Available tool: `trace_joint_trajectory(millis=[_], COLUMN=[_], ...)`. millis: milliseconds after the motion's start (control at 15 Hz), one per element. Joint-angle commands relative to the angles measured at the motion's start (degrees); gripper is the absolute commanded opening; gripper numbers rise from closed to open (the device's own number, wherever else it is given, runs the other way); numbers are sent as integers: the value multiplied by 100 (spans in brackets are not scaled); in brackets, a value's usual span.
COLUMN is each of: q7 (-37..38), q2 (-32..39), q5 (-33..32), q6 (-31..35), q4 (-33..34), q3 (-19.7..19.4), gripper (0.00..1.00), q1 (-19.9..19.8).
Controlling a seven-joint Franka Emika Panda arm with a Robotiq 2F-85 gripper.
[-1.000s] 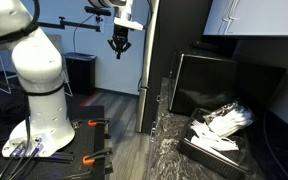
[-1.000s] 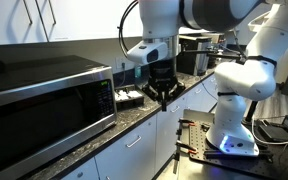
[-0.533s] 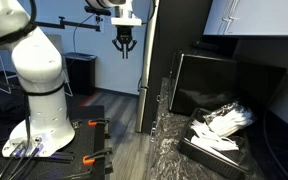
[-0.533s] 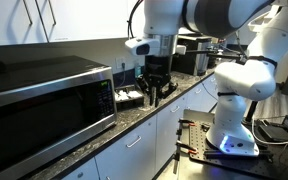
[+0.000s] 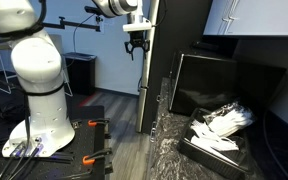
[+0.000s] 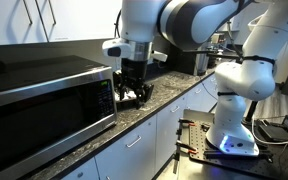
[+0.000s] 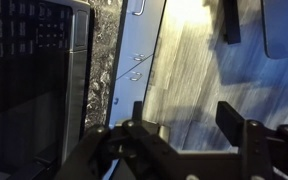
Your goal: Close the microwave door
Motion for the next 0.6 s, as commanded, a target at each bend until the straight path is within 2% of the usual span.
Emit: trace_joint_trajectory(millis=[0,200,267,533], q7=[317,385,199,229], q2=[649,937,732,911], q5=[-193,-261,-92,-152], q6=[225,341,248,294], q4=[547,785,572,717], q3=[-18,41,-36,-10], gripper=[100,100,100,100], q1=[-19,-7,23,11])
